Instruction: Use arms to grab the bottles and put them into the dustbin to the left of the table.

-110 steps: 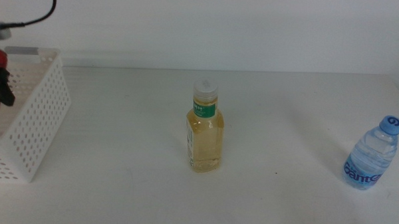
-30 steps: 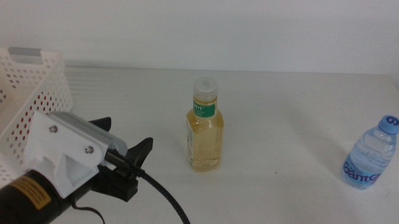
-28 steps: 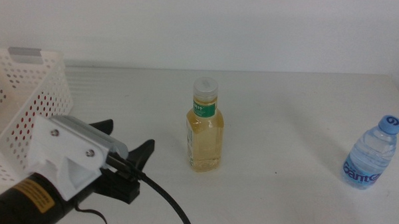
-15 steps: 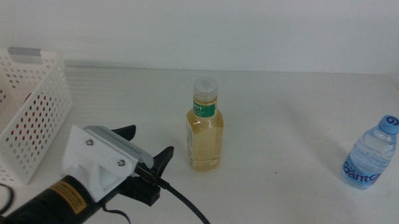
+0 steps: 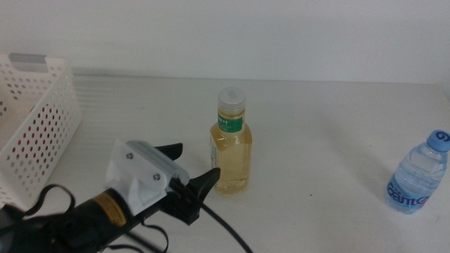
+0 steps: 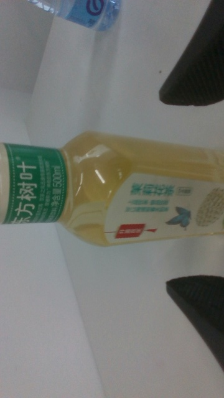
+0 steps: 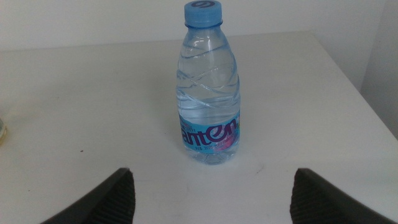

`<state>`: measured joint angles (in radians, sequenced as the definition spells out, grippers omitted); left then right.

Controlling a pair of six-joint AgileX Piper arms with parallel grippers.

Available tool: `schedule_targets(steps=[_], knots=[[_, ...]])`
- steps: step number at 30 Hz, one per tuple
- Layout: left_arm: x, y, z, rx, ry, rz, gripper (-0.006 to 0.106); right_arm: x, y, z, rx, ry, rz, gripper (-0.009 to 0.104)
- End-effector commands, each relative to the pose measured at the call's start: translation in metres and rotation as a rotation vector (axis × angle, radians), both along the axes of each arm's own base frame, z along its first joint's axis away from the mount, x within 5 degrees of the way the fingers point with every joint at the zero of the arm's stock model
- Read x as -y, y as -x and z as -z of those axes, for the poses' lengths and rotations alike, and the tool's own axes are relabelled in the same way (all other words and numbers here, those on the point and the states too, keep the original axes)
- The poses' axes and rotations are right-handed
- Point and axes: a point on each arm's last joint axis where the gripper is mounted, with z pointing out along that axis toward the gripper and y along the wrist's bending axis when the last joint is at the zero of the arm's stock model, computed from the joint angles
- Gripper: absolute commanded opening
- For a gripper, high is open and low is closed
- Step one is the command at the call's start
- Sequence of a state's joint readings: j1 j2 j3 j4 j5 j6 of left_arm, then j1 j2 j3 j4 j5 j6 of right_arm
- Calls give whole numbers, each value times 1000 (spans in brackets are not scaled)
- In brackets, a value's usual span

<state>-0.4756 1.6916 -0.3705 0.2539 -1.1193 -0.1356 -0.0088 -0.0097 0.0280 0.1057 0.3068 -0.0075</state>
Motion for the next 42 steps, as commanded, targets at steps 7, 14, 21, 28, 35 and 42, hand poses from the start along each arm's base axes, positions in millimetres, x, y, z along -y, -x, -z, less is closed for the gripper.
schedule_targets(steps=[7,14,21,28,35,42], knots=[[8,-35,-12,79,107,72,90,1,1,-11,109,10,13,65],[19,-64,1,34,120,138,90,1,1,-11,109,10,13,65],[35,-90,9,23,139,203,90,1,1,-11,109,10,13,65],[41,-101,12,18,129,232,90,1,1,-11,109,10,13,65],[41,-107,10,68,110,195,78,1,1,-11,109,10,13,65],[41,-113,5,78,129,164,61,1,1,-11,109,10,13,65]])
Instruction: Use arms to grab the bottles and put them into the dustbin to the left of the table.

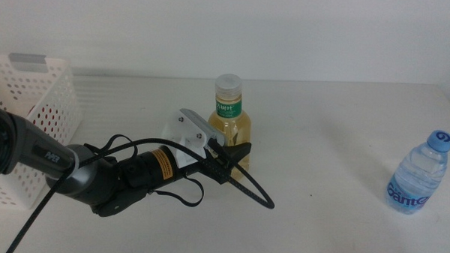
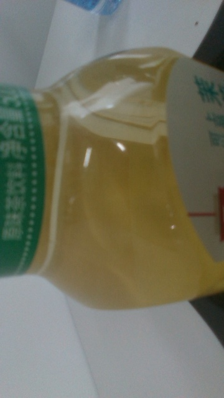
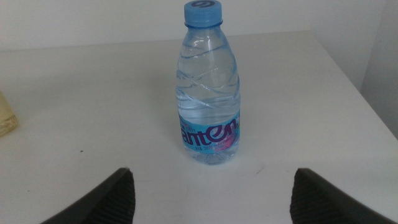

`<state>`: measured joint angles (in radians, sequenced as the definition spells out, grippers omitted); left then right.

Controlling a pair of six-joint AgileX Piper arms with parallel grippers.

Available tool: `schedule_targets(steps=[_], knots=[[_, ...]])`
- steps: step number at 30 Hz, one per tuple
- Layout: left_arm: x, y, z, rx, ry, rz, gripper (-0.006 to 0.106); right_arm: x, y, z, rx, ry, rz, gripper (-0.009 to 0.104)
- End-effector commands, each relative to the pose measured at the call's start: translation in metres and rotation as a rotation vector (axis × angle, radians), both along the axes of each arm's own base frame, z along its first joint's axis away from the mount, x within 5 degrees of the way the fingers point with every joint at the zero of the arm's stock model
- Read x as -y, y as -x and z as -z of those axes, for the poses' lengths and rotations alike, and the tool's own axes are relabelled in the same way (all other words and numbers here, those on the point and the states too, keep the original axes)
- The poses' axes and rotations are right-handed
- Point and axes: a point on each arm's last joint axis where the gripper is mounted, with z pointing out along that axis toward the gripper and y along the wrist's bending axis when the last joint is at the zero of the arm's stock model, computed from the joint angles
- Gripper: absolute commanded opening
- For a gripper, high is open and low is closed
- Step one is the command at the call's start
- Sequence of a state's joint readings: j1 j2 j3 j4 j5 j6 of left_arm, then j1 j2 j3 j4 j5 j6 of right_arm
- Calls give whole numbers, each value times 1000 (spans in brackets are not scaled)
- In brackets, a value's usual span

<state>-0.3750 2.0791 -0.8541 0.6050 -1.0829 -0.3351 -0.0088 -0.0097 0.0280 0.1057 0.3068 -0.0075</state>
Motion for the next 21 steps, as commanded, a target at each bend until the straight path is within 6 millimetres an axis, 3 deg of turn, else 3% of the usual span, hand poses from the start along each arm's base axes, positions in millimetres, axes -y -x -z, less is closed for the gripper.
schedule_targets(steps=[1,4,8,13,21], knots=[[0,-7,-31,91,111,-43,58,1,1,-11,109,10,13,65],[-1,-8,-31,59,141,-58,48,1,1,-11,109,10,13,65],[0,-7,-30,13,153,-46,23,1,1,-11,109,10,13,65],[1,0,-37,-5,53,6,0,1,1,-11,109,10,13,65],[-15,17,-107,39,-152,-72,-5,1,1,-11,109,10,13,65]])
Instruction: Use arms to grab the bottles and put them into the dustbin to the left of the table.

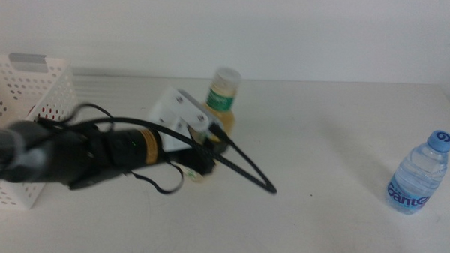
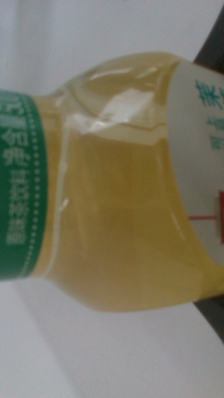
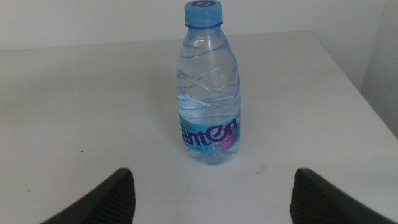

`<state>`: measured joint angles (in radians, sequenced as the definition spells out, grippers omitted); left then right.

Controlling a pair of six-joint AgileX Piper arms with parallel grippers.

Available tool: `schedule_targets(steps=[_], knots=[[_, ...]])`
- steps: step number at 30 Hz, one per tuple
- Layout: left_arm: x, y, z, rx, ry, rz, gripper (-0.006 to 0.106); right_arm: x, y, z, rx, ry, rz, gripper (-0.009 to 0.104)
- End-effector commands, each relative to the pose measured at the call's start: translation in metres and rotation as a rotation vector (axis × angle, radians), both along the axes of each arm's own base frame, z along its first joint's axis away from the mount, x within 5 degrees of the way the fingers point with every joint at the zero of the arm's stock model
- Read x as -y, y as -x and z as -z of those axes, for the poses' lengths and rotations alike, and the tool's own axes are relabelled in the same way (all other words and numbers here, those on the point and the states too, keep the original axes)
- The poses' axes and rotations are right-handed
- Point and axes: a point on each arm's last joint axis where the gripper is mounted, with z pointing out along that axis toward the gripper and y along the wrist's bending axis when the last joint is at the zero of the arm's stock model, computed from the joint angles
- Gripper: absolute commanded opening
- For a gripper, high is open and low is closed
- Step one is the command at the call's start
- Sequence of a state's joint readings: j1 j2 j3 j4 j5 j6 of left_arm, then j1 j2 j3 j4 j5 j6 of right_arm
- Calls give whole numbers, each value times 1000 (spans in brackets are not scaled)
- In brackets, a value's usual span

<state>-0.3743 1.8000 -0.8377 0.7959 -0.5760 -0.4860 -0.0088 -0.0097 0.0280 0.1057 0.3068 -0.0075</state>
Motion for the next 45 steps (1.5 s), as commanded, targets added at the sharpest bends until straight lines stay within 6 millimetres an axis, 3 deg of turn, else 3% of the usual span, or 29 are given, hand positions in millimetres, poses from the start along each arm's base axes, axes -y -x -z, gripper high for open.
schedule_targets(steps=[1,9,14,20,29,40,45], knots=[[-3,5,-65,138,143,-28,-5,1,1,-11,109,10,13,65],[-45,31,-127,139,115,-119,-5,1,1,-11,109,10,13,65],[-79,34,-157,149,90,-272,-5,1,1,-11,109,10,13,65],[-91,40,-183,162,136,-345,-5,1,1,-11,109,10,13,65],[-103,40,-193,195,206,-401,-5,1,1,-11,109,10,12,65],[-108,38,-190,226,114,-443,-5,1,1,-11,109,10,12,65],[-121,35,-198,201,221,-506,-5,1,1,-11,109,10,12,65]])
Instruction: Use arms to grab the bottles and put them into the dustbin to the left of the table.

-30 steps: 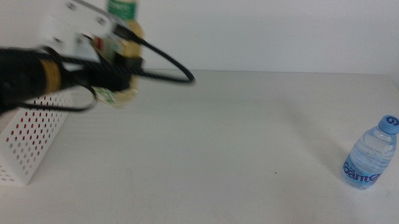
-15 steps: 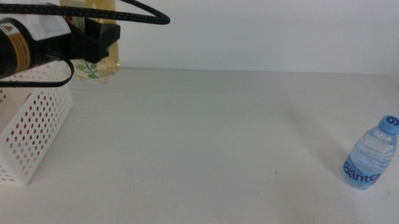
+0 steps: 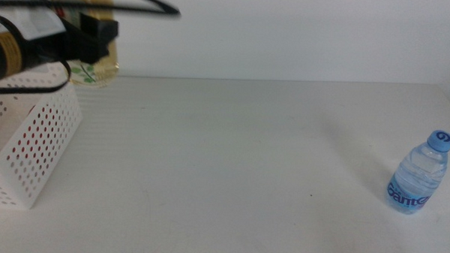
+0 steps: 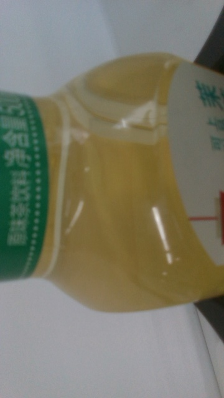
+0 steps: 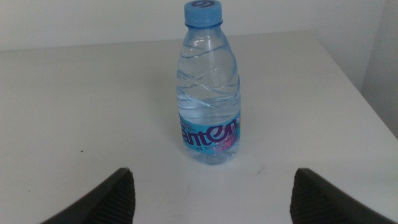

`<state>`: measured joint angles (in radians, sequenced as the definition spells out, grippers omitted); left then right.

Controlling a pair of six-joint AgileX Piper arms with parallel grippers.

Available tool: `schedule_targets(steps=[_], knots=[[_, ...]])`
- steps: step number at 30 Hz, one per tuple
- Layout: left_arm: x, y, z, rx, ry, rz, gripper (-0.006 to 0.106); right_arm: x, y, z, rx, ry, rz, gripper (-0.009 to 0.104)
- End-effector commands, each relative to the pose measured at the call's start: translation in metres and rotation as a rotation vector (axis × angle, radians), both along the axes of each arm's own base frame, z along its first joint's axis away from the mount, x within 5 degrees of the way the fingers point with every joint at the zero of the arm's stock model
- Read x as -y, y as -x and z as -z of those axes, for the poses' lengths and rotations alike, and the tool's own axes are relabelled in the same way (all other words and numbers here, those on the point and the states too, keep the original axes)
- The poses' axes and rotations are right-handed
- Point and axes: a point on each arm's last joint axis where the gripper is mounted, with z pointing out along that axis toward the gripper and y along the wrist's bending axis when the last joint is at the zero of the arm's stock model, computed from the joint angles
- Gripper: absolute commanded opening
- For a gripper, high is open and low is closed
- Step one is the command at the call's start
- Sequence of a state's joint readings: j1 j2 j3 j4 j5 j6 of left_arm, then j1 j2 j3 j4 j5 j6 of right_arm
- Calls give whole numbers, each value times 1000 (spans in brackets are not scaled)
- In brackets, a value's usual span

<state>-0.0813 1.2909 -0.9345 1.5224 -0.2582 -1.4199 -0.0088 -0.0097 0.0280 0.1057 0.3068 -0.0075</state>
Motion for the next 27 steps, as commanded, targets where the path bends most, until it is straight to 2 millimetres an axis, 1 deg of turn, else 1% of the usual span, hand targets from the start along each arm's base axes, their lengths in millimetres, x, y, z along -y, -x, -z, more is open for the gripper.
schedule_targets(steps=[1,4,7,13,16,20,23,27], knots=[[-6,7,-36,95,127,-44,-5,1,1,-11,109,10,12,65],[-6,6,-39,126,135,-55,-5,1,1,-11,109,10,12,65],[-13,4,-39,147,116,-128,-5,1,1,-11,109,10,12,65],[-27,3,-37,112,-18,-267,-5,1,1,-11,109,10,12,65],[-34,1,-47,52,-134,-316,-5,1,1,-11,109,10,12,65],[-38,-8,-74,-1,-204,-335,-5,1,1,-11,109,10,12,65],[-53,-16,-86,-59,-200,-379,-5,1,1,-11,109,10,12,65],[-77,-26,-90,-162,-200,-434,-5,1,1,-11,109,10,12,65]])
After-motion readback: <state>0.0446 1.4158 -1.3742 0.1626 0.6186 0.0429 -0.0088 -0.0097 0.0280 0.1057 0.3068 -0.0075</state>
